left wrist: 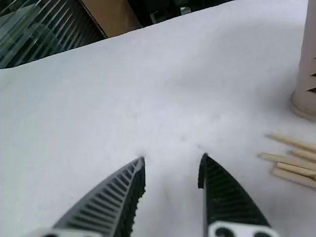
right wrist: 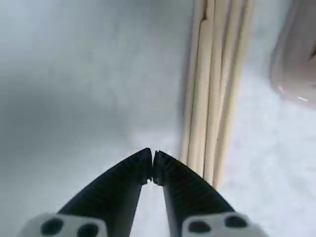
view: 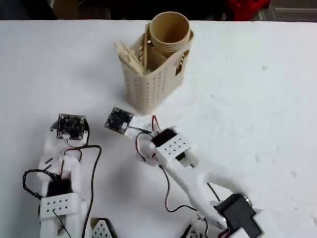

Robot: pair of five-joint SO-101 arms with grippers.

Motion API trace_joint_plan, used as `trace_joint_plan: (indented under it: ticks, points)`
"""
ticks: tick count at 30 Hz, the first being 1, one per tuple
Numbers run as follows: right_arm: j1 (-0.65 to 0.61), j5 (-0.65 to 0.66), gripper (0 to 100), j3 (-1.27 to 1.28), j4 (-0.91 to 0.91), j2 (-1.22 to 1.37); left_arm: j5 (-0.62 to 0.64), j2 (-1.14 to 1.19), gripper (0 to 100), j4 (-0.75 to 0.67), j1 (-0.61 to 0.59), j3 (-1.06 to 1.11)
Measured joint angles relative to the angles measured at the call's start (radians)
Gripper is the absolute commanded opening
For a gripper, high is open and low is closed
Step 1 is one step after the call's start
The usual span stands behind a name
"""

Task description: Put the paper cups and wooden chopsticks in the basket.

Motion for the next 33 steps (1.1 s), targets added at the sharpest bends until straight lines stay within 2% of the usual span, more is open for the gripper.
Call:
trace_joint_plan:
  ticks: [18, 25, 33]
  points:
    - [0.0, 0.0, 2.2, 0.0, -0.003, 0.015, 0.0, 0.0, 19, 0.0, 0.0, 0.0]
    - [0.046, 0.002, 15.2, 0.0, -0.058, 0.028, 0.0, 0.0, 19, 0.0, 0.0, 0.0]
    - [0.074, 0.04, 16.3, -0.037, -0.103, 0.133, 0.0, 0.0, 19, 0.0, 0.0, 0.0]
